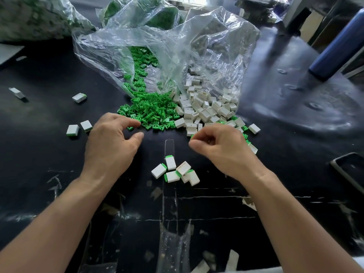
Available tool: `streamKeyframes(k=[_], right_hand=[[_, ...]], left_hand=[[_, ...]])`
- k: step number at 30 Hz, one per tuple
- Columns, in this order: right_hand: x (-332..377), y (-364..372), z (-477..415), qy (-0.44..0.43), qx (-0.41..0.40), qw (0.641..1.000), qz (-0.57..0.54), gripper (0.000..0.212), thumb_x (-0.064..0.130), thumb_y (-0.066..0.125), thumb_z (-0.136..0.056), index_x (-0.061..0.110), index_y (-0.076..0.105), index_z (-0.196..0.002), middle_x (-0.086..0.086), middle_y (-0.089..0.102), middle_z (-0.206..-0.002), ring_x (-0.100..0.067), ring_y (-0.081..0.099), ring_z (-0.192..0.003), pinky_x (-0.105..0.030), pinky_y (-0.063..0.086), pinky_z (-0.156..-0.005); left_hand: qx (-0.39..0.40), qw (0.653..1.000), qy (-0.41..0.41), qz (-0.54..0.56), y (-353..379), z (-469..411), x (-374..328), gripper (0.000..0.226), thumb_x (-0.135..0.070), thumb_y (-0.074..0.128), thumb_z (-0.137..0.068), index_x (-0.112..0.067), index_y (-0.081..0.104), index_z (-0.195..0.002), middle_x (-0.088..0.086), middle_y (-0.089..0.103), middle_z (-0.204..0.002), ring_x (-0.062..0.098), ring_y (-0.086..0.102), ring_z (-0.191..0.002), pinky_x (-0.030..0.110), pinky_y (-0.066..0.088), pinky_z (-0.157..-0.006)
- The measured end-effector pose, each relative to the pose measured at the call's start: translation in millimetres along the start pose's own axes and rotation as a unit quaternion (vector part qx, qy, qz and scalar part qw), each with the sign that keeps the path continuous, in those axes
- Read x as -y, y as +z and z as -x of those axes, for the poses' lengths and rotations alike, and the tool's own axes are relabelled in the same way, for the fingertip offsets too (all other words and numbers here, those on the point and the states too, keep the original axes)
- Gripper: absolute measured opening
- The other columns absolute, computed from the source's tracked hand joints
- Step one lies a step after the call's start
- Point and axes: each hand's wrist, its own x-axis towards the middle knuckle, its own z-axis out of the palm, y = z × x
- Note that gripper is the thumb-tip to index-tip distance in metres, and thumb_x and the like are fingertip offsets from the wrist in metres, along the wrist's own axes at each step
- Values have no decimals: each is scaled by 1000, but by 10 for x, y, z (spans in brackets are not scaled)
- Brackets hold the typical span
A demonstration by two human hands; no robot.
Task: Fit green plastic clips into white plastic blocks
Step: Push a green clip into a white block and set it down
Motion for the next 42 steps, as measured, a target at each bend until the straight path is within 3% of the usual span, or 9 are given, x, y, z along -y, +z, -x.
streamKeyframes(k=[4, 8, 11, 18, 23, 29, 35, 40, 42], right_hand=[[-88, -3, -84, 9, -132, 987, 87, 16, 19, 65, -85, 19, 69, -100, 9, 49, -82, -6, 49, -72, -10, 33, -67], [-135, 58, -152, 5, -125, 981, 149, 32, 20, 58, -90, 21, 60, -122, 4, 44, -95, -15, 45, -96, -14, 25, -80], [-165, 93, -188, 4, -99, 978, 184, 36, 21, 53, -92, 20, 54, -128, 3, 40, -96, -18, 41, -106, -18, 22, -82], [-193, 118, -205, 1, -98, 975, 199, 26, 21, 63, -86, 15, 64, -112, -2, 51, -103, -19, 45, -107, -19, 26, -85], [-180, 99, -181, -1, -96, 981, 168, 23, 17, 66, -82, 15, 62, -105, -2, 52, -106, -18, 47, -103, -21, 31, -88], [-140, 89, -151, -9, -105, 984, 142, 18, 12, 71, -77, 16, 58, -89, 7, 50, -89, -13, 46, -85, -22, 33, -77], [-142, 97, -140, -7, -100, 987, 126, 28, 11, 70, -79, 15, 61, -104, 6, 48, -93, -10, 47, -87, -18, 34, -81], [-146, 91, -119, -1, -97, 990, 101, 21, 12, 71, -79, 18, 64, -98, 7, 48, -94, -12, 52, -89, -22, 40, -85], [-136, 94, -121, -4, -108, 990, 89, 19, 10, 71, -77, 18, 64, -94, 8, 50, -89, -10, 53, -81, -15, 39, -79]], left_hand=[[18, 998, -8, -64, -3, 2, 1, 39, -14, 70, -78, -11, 64, -116, 14, 54, -123, 32, 47, -116, 37, 31, -101], [70, 991, -32, -107, 8, 23, -34, 54, -20, 64, -84, -11, 47, -135, 11, 45, -140, 28, 38, -130, 36, 28, -105], [75, 989, -23, -122, -2, 61, -48, 53, -18, 63, -85, -13, 46, -135, 11, 51, -136, 30, 44, -125, 38, 35, -99], [69, 990, 33, -120, -2, 64, -55, 30, -6, 63, -83, -11, 67, -113, 12, 63, -111, 35, 55, -107, 44, 45, -87], [90, 989, 18, -115, 3, 26, -29, 39, -10, 64, -84, -14, 61, -122, 14, 58, -107, 34, 52, -105, 40, 38, -89], [80, 995, 28, -46, -55, 36, -63, 44, -3, 73, -74, -13, 65, -117, 9, 61, -94, 31, 59, -91, 41, 47, -86], [77, 996, 26, -32, -44, 19, -34, 44, -2, 73, -74, -14, 66, -115, 0, 54, -87, 17, 53, -80, 22, 37, -79], [75, 996, 45, -4, -42, 36, -31, 30, 8, 68, -73, -9, 73, -97, 2, 54, -85, 13, 51, -70, -1, 31, -67], [77, 996, 47, 20, -42, 54, -41, 24, 10, 68, -73, -9, 74, -87, 3, 55, -86, 4, 52, -66, -6, 32, -65]])
